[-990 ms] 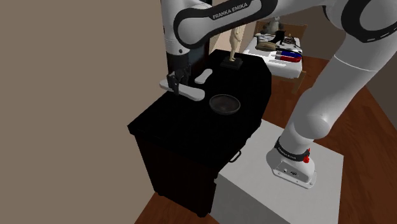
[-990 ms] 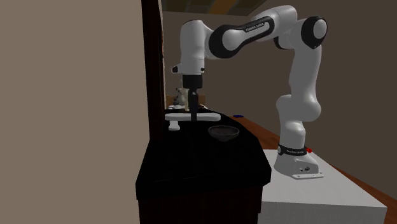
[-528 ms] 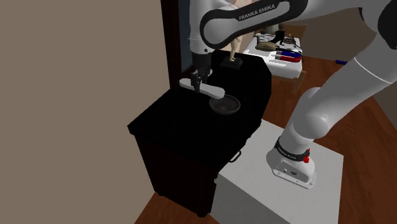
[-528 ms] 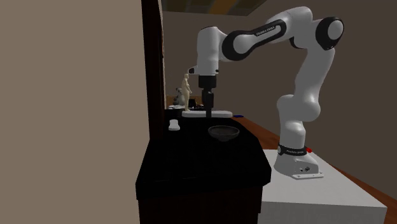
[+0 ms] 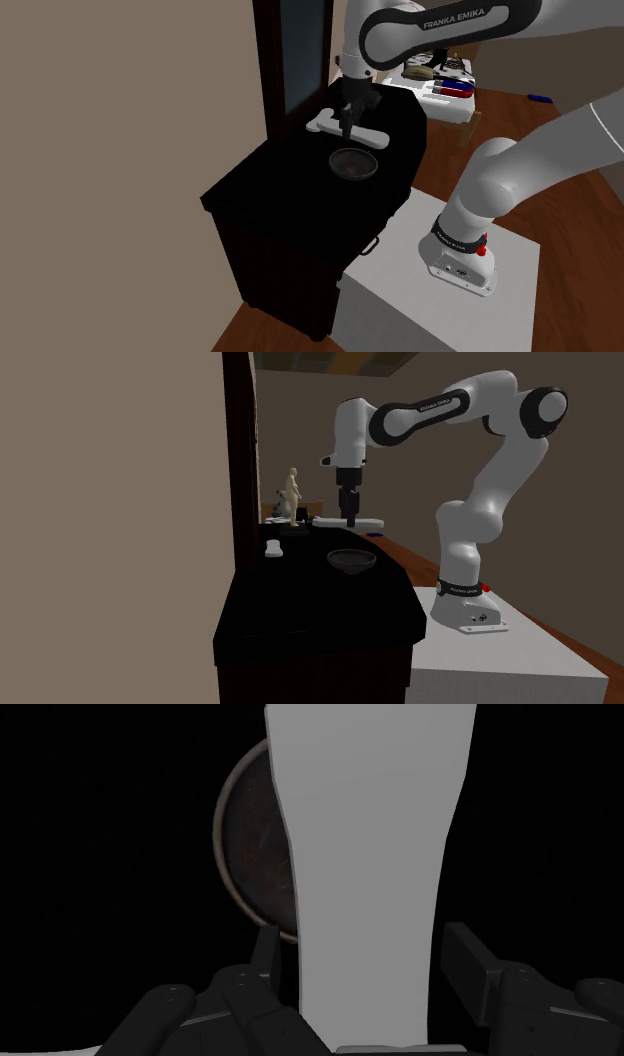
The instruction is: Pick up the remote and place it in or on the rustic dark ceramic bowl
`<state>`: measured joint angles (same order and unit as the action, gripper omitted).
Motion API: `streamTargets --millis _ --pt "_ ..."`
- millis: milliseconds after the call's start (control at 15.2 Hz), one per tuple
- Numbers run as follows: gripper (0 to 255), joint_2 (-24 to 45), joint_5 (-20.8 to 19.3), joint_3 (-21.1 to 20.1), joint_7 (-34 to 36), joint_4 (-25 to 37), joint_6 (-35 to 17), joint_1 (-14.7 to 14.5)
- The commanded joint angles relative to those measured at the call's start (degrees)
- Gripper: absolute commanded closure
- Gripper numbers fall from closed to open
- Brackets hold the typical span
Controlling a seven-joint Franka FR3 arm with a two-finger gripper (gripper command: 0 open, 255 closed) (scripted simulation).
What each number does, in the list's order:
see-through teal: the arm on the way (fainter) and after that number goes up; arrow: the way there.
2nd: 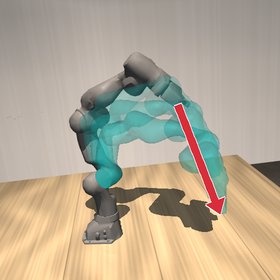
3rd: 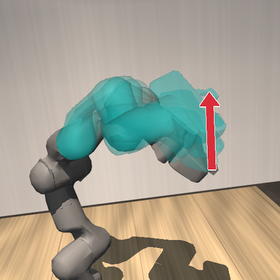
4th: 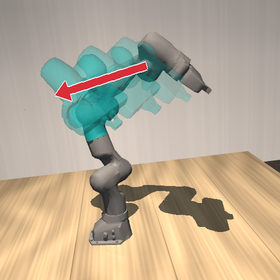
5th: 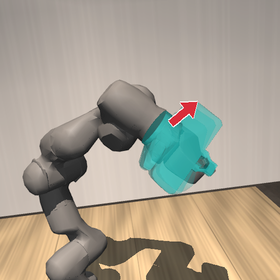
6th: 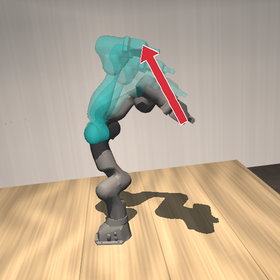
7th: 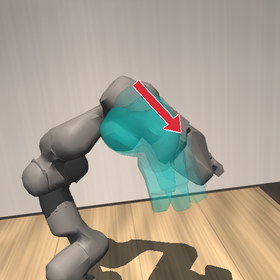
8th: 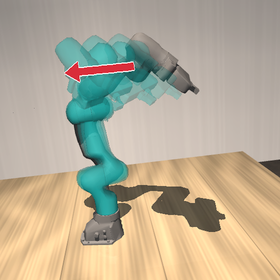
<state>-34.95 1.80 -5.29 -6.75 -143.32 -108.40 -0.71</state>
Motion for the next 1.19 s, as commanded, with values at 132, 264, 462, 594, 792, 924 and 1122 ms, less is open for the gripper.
streamTargets --millis 132,264,462,594,792,924,1122 --pt "255 -0.9 -0.4 0.8 -1.0 -3.2 -2.3 0.3" --pt "255 -0.5 -0.3 0.7 -1.0 -4.5 -4.0 0.3" --pt "255 0.1 -0.3 0.6 -0.9 -6.4 -6.5 0.3" --pt "255 0.6 -0.2 0.5 -0.9 -7.6 -8.3 0.3" --pt "255 1.6 -0.2 0.4 -0.8 -9.4 -10.9 0.3" --pt "255 2.0 -0.2 0.4 -0.8 -10.1 -12.1 0.3" --pt "255 2.0 -0.2 0.4 -0.8 -10.1 -12.1 0.3"
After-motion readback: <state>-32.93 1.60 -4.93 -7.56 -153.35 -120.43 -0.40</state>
